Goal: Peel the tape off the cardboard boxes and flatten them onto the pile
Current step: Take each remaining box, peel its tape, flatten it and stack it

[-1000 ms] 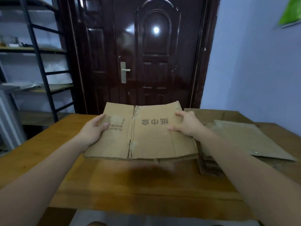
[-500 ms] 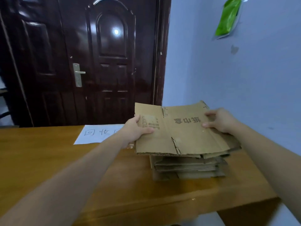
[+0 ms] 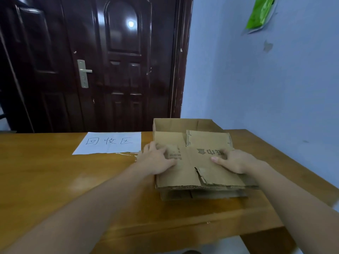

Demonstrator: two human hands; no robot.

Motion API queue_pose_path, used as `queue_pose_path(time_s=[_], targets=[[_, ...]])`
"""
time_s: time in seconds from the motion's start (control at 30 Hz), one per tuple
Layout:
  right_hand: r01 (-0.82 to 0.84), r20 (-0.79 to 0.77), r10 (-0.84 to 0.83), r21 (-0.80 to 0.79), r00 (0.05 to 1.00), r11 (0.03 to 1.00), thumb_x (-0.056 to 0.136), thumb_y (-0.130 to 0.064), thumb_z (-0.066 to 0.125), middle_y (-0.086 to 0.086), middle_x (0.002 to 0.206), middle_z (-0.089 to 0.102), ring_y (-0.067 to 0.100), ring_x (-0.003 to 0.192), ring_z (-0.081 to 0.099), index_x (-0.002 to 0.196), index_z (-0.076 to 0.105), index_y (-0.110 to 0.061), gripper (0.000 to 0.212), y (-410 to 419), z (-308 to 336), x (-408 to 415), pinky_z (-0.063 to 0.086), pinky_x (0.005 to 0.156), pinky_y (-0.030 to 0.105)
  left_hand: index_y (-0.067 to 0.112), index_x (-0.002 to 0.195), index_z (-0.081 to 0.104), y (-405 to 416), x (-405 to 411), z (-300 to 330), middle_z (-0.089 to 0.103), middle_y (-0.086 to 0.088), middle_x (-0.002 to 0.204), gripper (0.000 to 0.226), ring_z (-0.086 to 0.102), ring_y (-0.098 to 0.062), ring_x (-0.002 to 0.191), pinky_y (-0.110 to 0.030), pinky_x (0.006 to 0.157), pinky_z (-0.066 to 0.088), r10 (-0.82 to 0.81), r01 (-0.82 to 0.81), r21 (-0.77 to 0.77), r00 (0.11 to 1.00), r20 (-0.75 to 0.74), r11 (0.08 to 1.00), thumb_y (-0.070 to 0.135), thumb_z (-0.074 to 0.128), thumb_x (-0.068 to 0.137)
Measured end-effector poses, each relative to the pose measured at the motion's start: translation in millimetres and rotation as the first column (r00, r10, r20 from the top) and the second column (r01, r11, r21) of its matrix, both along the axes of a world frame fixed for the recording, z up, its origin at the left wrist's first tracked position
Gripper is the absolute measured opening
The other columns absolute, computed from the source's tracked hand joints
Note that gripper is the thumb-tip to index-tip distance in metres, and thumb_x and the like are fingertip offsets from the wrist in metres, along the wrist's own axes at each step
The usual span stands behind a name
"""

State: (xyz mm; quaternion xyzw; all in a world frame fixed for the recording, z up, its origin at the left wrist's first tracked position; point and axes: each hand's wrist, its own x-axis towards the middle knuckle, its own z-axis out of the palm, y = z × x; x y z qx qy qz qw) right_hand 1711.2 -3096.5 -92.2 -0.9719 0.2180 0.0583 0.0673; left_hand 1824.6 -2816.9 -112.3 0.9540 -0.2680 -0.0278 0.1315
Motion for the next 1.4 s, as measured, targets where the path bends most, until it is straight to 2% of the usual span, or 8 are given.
queue_pose_path(time_s=[0.1, 0.23, 0.4, 0.57, 0.67, 0.8, 1.13, 1.4], targets=[[-0.033, -0.099, 0.031, -0.013, 0.995, 0.999, 0.072, -0.098, 0.019, 0.004, 0.164, 0.033, 0.030, 0.146, 0.037, 0.161, 0.016, -0.038, 0.107, 5, 1, 5, 0.036, 0.115, 0.048, 0.041, 0.162, 0.018, -17, -2, 5, 0.005, -0.002, 0.172, 0.081, 0.003, -0.029, 0.158, -0.053, 0.126, 0.003, -0.205, 0.201, 0.063, 0.976, 0.068, 0.978, 0.083, 0.023, 0.093], [-0.025, -0.158, 0.020, -0.027, 0.987, 0.999, 0.074, -0.098, 0.026, 0.007, 0.166, 0.027, 0.032, 0.150, 0.030, 0.161, 0.019, -0.037, 0.106, 1, -1, 7, 0.031, 0.119, 0.049, 0.039, 0.164, 0.006, -35, -6, 0, 0.020, -0.005, 0.169, 0.113, 0.023, -0.036, 0.151, -0.056, 0.123, 0.017, -0.259, 0.241, 0.254, 0.965, 0.039, 0.937, 0.103, 0.011, 0.071], [-0.061, -0.162, 0.058, -0.014, 0.985, 0.998, 0.078, -0.090, 0.044, 0.010, 0.161, 0.029, 0.033, 0.145, 0.032, 0.158, 0.030, -0.027, 0.103, -5, -3, 14, 0.031, 0.119, 0.049, 0.034, 0.160, 0.025, -41, -3, -7, 0.032, -0.008, 0.159, 0.124, 0.030, -0.035, 0.144, -0.055, 0.119, 0.023, -0.245, 0.201, 0.241, 0.955, 0.167, 0.949, 0.108, 0.009, 0.062], [-0.085, -0.070, 0.104, 0.233, 0.992, 0.969, 0.071, -0.077, 0.070, 0.004, 0.155, 0.039, 0.024, 0.137, 0.042, 0.154, 0.028, -0.023, 0.108, -12, -2, 13, 0.036, 0.116, 0.043, 0.033, 0.160, 0.022, -45, 2, -21, 0.010, -0.006, 0.172, 0.130, 0.003, -0.037, 0.157, -0.061, 0.124, 0.001, -0.251, 0.231, 0.174, 0.963, 0.099, 0.957, 0.111, 0.014, 0.056], [-0.090, -0.193, 0.122, 0.169, 0.974, 0.981, 0.067, -0.091, 0.055, 0.000, 0.169, 0.014, 0.028, 0.153, 0.022, 0.163, 0.004, -0.033, 0.122, -11, 1, 16, 0.021, 0.124, 0.048, 0.034, 0.159, 0.021, -49, 2, -21, 0.015, -0.005, 0.171, 0.133, 0.009, -0.039, 0.156, -0.062, 0.123, 0.008, -0.227, 0.216, 0.162, 0.973, 0.047, 0.963, 0.112, 0.015, 0.052], [-0.014, -0.187, 0.018, 0.023, 0.982, 1.000, 0.071, -0.099, 0.027, 0.000, 0.169, 0.005, 0.036, 0.154, 0.006, 0.162, 0.004, -0.040, 0.111, 3, -7, 25, 0.016, 0.121, 0.057, 0.031, 0.158, 0.025, -50, -1, -20, 0.024, -0.005, 0.167, 0.134, 0.019, -0.039, 0.152, -0.062, 0.121, 0.016, -0.230, 0.218, 0.182, 0.972, 0.052, 0.959, 0.112, 0.013, 0.051], [-0.023, 0.012, 0.024, -0.018, 1.000, 1.000, 0.073, -0.100, 0.019, -0.001, 0.168, 0.018, 0.022, 0.154, 0.015, 0.161, 0.017, -0.030, 0.112, 11, -29, 23, 0.012, 0.122, 0.056, 0.031, 0.158, 0.024, -50, 0, -27, 0.022, -0.004, 0.168, 0.133, 0.019, -0.038, 0.152, -0.063, 0.120, 0.016, -0.234, 0.216, 0.186, 0.968, 0.086, 0.959, 0.112, 0.011, 0.054], [-0.048, -0.027, 0.047, -0.039, 0.999, 0.998, 0.069, -0.102, 0.007, -0.005, 0.171, -0.004, 0.021, 0.157, -0.003, 0.160, 0.000, -0.043, 0.109, 9, -38, 26, 0.001, 0.122, 0.062, 0.031, 0.159, 0.021, -49, 0, -30, 0.018, -0.003, 0.169, 0.133, 0.015, -0.037, 0.154, -0.065, 0.121, 0.013, -0.236, 0.217, 0.187, 0.968, 0.084, 0.958, 0.112, 0.011, 0.055]])
